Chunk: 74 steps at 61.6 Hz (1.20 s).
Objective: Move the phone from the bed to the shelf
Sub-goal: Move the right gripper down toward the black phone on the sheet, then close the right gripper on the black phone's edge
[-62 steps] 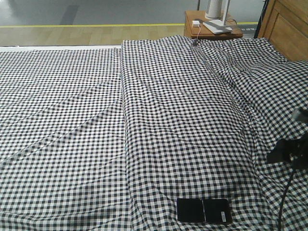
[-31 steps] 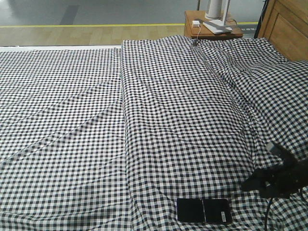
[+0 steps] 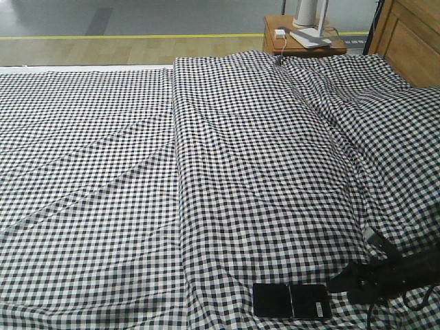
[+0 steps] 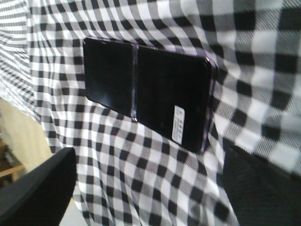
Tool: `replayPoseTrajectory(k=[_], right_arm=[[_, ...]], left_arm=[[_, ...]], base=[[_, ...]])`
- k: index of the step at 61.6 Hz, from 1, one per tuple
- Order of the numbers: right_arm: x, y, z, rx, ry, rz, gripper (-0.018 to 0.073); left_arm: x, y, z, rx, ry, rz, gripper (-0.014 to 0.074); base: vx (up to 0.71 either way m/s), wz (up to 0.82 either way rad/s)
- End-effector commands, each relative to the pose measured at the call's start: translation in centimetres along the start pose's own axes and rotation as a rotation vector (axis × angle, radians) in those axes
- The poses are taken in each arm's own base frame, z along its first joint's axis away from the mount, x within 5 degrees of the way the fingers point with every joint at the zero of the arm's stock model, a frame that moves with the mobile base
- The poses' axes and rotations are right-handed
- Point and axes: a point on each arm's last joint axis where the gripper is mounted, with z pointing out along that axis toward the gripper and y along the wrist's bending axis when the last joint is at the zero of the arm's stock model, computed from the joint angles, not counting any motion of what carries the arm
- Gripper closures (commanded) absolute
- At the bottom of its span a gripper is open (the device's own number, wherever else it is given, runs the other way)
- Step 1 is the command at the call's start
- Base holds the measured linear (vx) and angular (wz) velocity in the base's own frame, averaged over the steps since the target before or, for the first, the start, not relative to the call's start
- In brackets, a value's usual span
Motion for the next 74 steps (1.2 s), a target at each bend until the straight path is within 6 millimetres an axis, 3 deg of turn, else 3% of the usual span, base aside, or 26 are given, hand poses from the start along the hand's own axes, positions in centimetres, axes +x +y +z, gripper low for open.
replayPoseTrajectory(k=[1,19,41,57,74], right_arm=[[-1.7,1.1,-1.2,-0.096,-0.052,-0.038,-0.0032],[-2.7,-0.1,0.1,-0.170,-0.091,-0.002,-0.0032],[-3.2,-0.5,3.9,-0.161,-0.019,-0.050,-0.0032],[-3.3,-2.0,5.4,-0.186,-0.008,-0.011,-0.0032],[-2.9,-2.1,6.7,-0.332,-0.002,0.030,-0.0032]], left_arm=[[-0.6,0.1,0.0,-0.005,-0.077,-0.010,0.0596],[-0.6,0.1,0.0,-0.005,-0.077,-0.010,0.0596],[-0.6,0.1,0.0,-0.005,-0.077,-0.010,0.0596],[-0.6,0.1,0.0,-0.005,-0.077,-0.010,0.0596],[-0.6,0.1,0.0,-0.005,-0.077,-0.010,0.0596]], base=[[0.00,0.00],[0.00,0.00],[0.00,0.00],[0.00,0.00],[0.00,0.00]])
